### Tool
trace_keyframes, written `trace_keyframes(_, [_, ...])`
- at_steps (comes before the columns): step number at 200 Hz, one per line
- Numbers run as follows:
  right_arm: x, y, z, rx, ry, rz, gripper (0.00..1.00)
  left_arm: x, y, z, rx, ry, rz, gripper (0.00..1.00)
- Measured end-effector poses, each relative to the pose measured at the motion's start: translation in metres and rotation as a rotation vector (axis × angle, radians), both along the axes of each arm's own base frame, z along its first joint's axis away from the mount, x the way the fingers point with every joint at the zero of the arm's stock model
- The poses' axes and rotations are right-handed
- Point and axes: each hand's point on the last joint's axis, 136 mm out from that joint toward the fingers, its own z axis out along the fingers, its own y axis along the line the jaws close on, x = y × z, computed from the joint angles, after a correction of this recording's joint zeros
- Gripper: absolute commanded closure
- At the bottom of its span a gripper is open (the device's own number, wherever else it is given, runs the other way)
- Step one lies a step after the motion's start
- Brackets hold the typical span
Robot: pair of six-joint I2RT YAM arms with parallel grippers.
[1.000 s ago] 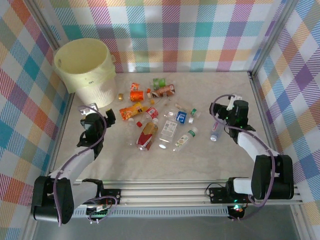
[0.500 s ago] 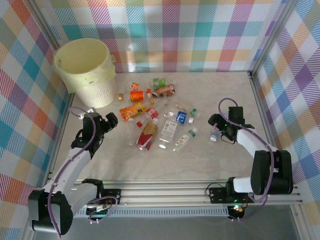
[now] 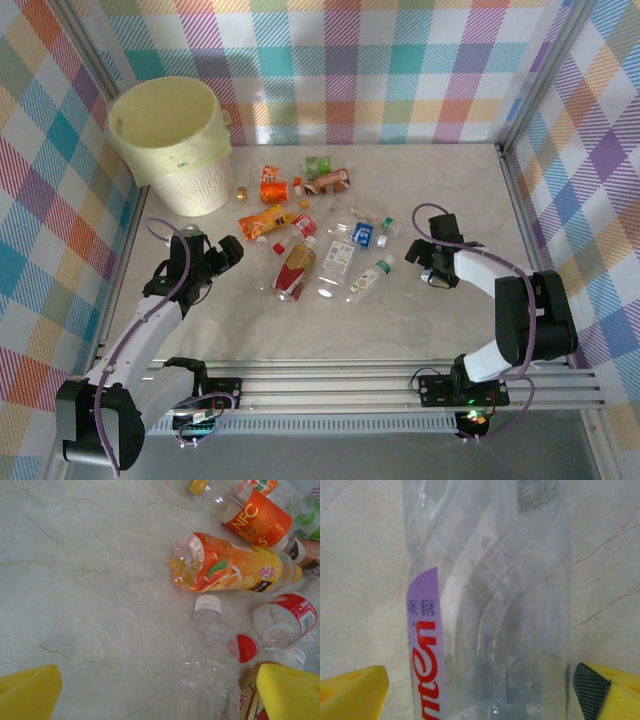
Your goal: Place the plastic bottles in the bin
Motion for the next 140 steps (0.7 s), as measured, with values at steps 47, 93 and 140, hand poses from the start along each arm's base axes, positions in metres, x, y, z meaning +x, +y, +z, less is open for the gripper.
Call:
trace_keyframes(47, [0.002,-0.008,-0.001,-0.046,-0.007,-0.02,0.27,-0.002,-0.014,-0.001,-0.037,0.008,-0.032,0.0])
trace_keyframes(93, [0.008,-0.006,0.018,-0.055,-0.104,0.002,0.4,0.0,-0.032,0.0,-0.078,0.002,-0.059,0.0])
trace_keyframes(140, [0.002,0.006,0.055,-0.005,-0.294,0.075,0.46,0.008,-0.058,0.018,-0.164,-0.064,-0.123,0.0])
